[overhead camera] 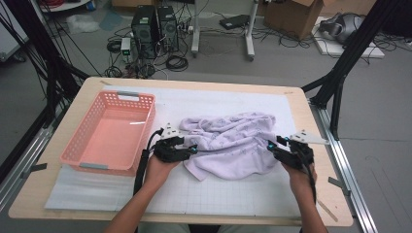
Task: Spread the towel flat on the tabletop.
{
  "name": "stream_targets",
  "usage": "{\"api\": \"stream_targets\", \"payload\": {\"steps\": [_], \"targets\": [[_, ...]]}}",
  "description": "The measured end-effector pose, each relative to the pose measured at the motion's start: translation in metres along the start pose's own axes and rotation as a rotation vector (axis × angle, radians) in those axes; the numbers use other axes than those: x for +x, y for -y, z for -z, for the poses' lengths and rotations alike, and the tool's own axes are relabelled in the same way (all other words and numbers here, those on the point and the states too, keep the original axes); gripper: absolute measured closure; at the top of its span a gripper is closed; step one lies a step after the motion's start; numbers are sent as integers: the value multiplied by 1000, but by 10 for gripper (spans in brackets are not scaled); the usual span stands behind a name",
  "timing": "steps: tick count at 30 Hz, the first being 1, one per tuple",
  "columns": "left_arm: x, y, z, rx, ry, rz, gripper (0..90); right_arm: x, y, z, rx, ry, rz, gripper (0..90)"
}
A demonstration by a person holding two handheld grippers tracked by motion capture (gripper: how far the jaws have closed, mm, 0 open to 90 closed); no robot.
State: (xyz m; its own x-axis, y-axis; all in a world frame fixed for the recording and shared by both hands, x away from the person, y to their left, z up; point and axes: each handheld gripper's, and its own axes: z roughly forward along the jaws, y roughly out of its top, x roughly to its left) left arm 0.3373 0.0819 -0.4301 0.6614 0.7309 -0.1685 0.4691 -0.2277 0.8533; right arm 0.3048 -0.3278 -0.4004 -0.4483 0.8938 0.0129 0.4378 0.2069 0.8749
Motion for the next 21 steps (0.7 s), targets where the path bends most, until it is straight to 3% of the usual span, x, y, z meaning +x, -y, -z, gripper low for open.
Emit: {"api": "stream_targets", "payload": {"steps": [2, 4, 7, 9, 13, 15, 18, 19, 21], "targets": [[1, 3, 3, 0, 5, 5, 457, -9, 6, 12, 1, 17, -6, 661], [1, 5, 4, 31, 16, 4, 457, -21, 14, 24, 21, 36, -37, 736], [-2, 8, 6, 28, 41, 4, 460, -33, 27, 32, 62, 33, -88, 758], [-5, 9, 7, 39, 50, 1, 460, -34, 35, 32, 103, 21, -90, 757], [-11, 16, 6, 59, 89, 5, 476, -34, 45, 24, 176, -9, -110, 737], [-15, 20, 4, 83, 104, 1, 477, -31, 47, 16, 193, -59, -142, 717], [-21, 25, 0, 111, 115, -15, 478, -22, 46, 3, 206, -91, -126, 643], [-23, 27, -3, 138, 112, -31, 484, -19, 46, 0, 211, -90, -126, 621], [-29, 28, -3, 130, 61, -71, 540, -12, 43, -12, 244, -62, -90, 620]]}}
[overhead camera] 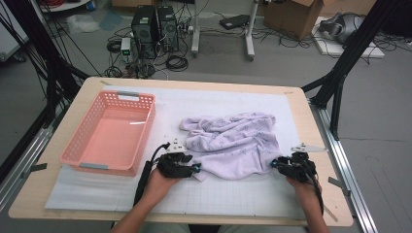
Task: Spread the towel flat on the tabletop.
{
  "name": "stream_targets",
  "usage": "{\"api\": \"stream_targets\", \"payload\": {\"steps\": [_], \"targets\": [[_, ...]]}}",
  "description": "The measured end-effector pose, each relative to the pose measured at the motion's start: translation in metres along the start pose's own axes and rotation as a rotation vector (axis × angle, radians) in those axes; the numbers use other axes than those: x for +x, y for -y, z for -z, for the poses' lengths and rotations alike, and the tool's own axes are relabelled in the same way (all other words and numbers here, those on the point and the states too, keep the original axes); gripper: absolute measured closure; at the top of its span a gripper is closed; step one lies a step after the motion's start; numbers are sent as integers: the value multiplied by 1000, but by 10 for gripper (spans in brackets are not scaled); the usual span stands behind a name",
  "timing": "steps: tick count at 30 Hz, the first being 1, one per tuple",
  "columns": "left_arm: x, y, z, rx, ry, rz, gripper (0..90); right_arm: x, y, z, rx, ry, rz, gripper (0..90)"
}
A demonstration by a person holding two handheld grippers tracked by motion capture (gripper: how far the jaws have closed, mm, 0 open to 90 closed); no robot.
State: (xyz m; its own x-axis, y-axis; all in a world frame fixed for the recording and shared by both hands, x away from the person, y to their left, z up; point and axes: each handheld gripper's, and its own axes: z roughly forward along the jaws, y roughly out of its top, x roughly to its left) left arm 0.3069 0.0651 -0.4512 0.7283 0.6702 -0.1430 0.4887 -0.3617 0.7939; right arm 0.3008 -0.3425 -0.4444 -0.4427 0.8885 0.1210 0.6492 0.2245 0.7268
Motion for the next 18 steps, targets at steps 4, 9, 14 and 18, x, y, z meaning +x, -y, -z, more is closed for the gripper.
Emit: {"api": "stream_targets", "payload": {"steps": [4, 9, 14, 18], "targets": [[2, 1, 5, 17, -10, -7, 824, 6, -3, -3, 20, 32, 45, 848], [5, 5, 18, 12, 14, 7, 844, 5, 2, 11, 64, 79, 37, 859], [3, 8, 32, 17, 85, 23, 843, 6, 17, 32, 105, 67, -9, 858], [-5, 12, 41, 29, 131, 12, 843, 13, 30, 50, 151, 37, -12, 857]]}}
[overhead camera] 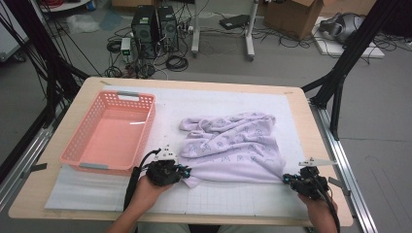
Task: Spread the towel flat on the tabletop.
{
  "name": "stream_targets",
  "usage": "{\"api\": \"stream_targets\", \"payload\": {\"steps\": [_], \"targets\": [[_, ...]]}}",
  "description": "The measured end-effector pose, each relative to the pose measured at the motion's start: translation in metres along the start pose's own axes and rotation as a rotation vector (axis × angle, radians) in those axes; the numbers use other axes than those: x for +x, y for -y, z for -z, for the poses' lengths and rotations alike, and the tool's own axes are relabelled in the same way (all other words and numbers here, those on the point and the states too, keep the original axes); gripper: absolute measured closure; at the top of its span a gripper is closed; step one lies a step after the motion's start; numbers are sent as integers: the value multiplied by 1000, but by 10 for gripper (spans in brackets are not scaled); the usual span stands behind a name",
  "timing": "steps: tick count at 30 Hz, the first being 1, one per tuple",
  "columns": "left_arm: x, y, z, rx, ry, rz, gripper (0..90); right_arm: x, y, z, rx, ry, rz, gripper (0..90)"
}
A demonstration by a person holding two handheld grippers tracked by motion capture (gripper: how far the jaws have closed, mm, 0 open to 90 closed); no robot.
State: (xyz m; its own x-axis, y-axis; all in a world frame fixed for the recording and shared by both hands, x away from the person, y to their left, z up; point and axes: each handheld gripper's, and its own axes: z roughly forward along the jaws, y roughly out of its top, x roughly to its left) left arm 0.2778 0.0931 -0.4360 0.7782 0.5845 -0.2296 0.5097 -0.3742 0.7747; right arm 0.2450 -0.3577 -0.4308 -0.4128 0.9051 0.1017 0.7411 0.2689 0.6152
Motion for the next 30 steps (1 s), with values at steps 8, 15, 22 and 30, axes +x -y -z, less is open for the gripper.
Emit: {"api": "stream_targets", "payload": {"steps": [8, 15, 22, 30], "targets": [[2, 5, 14, -87, -44, 28, 479, 11, 23, 28, -27, -46, 46, 693], [19, -6, 4, -126, -72, 78, 400, -9, 9, 32, -191, 7, 9, 637], [23, -16, 3, -148, -83, 66, 399, -14, -10, -17, -138, -59, 11, 617], [29, -16, -7, -117, -116, 76, 400, -21, -8, -10, -64, 162, 64, 895]]}}
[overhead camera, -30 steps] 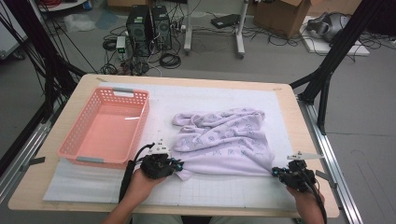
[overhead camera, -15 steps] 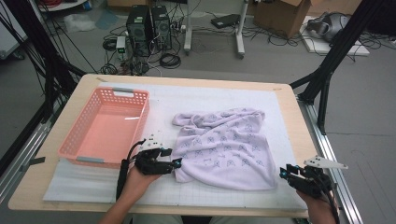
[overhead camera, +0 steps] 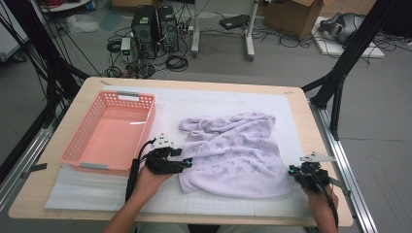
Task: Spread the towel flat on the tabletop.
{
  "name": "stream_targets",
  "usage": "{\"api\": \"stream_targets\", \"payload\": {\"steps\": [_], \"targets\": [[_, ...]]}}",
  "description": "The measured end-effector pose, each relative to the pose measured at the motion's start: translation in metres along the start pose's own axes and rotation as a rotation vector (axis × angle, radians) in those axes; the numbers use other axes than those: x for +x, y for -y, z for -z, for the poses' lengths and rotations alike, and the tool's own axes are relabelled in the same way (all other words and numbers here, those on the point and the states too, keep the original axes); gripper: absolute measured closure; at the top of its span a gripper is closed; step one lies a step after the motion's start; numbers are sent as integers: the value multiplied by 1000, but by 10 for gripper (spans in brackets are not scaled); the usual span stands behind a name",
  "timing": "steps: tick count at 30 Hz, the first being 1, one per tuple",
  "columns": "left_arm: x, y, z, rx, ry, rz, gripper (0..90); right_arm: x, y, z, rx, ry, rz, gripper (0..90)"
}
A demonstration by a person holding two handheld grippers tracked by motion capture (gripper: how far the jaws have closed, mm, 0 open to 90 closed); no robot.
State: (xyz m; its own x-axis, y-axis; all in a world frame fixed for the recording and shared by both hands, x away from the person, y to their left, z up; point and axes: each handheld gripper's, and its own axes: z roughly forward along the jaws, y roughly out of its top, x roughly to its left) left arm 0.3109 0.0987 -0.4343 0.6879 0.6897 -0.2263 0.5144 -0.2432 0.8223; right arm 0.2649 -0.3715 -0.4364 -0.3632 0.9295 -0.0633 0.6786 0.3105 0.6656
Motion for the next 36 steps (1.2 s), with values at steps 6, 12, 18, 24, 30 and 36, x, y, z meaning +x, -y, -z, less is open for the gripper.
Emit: {"api": "stream_targets", "payload": {"steps": [6, 12, 18, 24, 30, 36], "targets": [[5, 1, -11, 37, -15, 18, 400, -11, 2, 15, -153, -114, -108, 683], [1, -3, -29, 117, -59, -80, 697, 10, -14, -6, -153, -154, -5, 533], [17, -23, -32, 44, -157, -61, 847, 18, -33, -25, -151, -148, 39, 489], [38, -35, -42, 2, -227, -23, 848, 21, -51, -55, -108, -135, 28, 448], [36, -32, -44, 11, -211, -9, 727, 17, -60, -62, -104, -90, 38, 872], [18, -30, -29, -38, -161, -14, 497, -5, -53, -61, -145, 4, -106, 782]]}}
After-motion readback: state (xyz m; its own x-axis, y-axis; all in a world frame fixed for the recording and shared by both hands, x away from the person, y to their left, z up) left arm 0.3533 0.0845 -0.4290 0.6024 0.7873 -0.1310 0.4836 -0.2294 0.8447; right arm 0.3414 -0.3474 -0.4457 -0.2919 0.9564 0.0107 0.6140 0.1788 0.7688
